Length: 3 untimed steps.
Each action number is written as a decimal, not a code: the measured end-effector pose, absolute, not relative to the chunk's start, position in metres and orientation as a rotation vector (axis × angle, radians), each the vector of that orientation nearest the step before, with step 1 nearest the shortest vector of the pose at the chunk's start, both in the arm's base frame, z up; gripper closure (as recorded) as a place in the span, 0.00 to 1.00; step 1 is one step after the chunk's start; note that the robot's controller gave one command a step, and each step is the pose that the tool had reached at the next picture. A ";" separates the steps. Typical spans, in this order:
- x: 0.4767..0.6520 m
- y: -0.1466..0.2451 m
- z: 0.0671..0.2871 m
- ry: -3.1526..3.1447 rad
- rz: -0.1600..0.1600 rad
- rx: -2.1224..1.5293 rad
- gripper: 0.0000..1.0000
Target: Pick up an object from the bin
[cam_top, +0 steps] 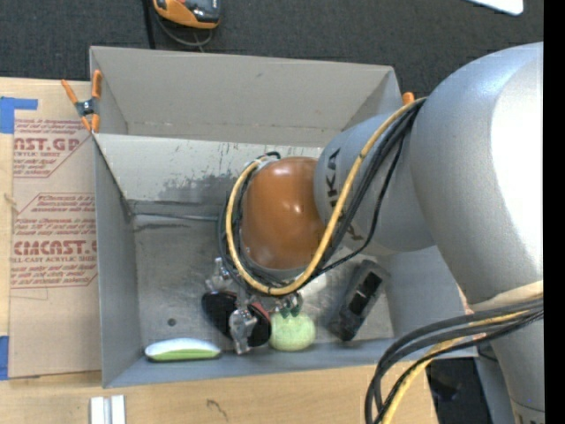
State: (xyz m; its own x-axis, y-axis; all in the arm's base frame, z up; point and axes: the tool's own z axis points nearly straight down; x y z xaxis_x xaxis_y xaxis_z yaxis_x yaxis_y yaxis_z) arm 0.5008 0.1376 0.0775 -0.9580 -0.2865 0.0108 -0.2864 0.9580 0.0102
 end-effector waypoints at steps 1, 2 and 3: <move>0.501 0.138 0.077 -3.097 -0.014 0.453 1.00; 0.498 0.126 0.119 -3.106 -0.002 0.418 1.00; 0.507 0.122 0.189 -3.113 0.000 0.393 1.00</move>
Offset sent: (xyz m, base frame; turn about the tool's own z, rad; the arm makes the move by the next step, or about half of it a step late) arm -0.0013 -0.0166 0.0711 0.0385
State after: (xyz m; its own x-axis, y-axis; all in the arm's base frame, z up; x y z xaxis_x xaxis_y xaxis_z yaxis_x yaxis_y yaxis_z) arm 0.5068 0.1223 0.1885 -0.9685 -0.2488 0.0041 -0.2488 0.9685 0.0004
